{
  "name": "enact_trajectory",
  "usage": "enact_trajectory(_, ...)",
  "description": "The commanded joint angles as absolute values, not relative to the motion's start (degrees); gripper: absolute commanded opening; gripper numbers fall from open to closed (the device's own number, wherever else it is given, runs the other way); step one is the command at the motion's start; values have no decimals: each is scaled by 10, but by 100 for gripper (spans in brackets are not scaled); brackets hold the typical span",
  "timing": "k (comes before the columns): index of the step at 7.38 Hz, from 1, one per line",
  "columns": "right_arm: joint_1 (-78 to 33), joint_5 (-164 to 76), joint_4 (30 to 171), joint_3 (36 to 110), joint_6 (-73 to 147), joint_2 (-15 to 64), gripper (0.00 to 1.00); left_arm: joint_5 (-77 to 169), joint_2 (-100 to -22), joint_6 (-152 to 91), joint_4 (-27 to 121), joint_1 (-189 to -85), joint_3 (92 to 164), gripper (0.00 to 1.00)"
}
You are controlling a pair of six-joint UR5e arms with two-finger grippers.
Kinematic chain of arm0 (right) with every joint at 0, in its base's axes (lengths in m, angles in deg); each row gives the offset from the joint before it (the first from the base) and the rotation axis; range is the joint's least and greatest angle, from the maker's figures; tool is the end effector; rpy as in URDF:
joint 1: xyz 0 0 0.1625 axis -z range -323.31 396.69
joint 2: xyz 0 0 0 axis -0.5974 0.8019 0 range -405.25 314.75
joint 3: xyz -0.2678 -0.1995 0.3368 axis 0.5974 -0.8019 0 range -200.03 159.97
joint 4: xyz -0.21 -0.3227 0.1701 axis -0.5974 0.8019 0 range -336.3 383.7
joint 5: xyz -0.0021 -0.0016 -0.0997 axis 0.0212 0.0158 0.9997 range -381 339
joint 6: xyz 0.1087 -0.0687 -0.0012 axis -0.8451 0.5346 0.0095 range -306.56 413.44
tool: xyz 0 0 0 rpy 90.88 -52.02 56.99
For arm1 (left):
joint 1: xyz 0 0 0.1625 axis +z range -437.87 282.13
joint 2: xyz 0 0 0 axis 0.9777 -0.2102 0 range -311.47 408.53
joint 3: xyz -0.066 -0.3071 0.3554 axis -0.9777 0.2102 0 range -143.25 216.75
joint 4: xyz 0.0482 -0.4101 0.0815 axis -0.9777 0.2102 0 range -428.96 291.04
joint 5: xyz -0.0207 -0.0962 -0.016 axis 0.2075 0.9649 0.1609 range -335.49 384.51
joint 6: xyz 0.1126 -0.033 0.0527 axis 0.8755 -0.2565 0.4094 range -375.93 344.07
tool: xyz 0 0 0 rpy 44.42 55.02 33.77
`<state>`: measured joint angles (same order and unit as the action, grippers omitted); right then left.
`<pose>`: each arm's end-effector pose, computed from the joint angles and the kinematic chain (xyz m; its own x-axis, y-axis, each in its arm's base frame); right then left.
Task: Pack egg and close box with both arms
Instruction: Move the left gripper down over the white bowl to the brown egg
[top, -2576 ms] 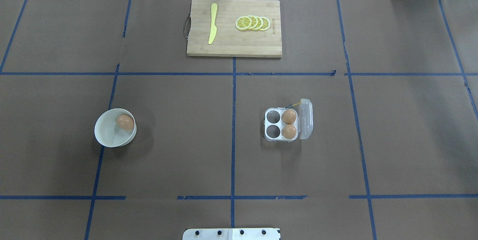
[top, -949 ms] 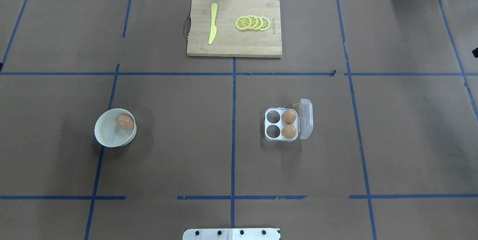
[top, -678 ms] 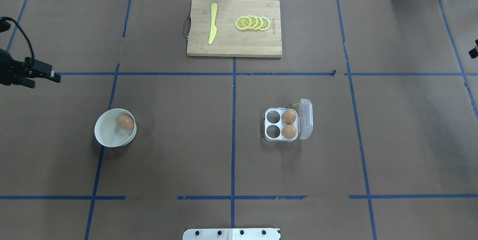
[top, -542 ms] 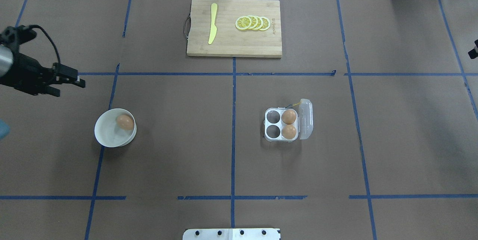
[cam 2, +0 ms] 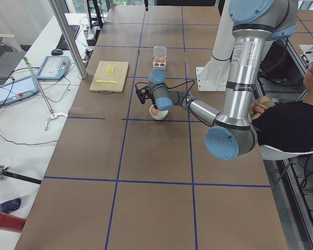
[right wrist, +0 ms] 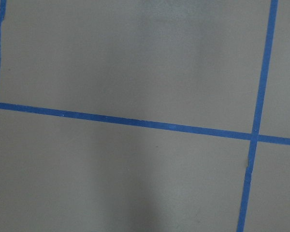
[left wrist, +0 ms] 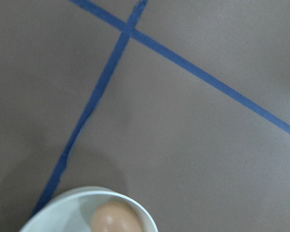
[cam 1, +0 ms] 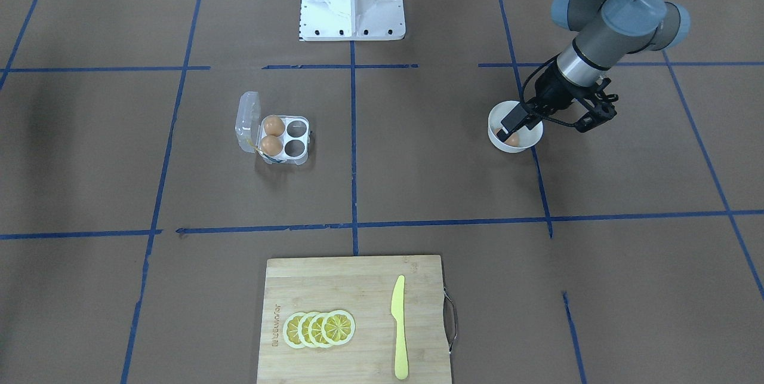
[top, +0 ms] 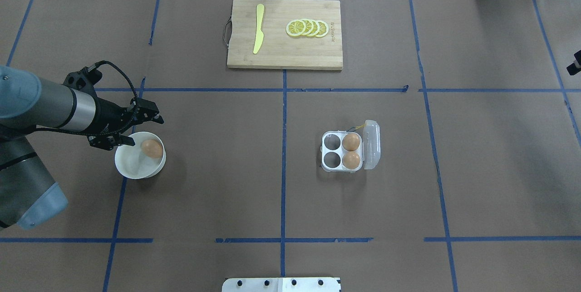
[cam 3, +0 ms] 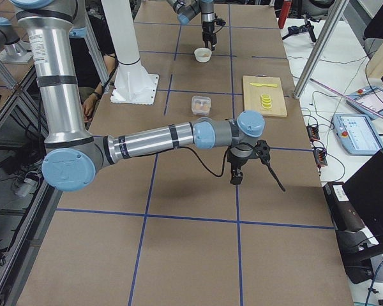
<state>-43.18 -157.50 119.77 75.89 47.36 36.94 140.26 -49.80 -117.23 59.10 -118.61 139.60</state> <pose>-0.0596 -0.5612 0.6121 0.6754 -0.1119 0.7289 0.1035 0.9930 0.0565 0.3976 -0.4447 0.4612 0.3204 -0.5087 -0.7991 0.3750 0.8428 -0.3862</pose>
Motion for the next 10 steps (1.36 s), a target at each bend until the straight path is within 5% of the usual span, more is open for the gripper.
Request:
enact_trajectory(1,-416,-1577,1198,759,473,368,100,1351,-496,-1222,538,-1170,1415,81)
enact_trajectory(10,-412,-1579,1199,753,472,372,100,1344,-474,-1225,522,-1136,1415,68)
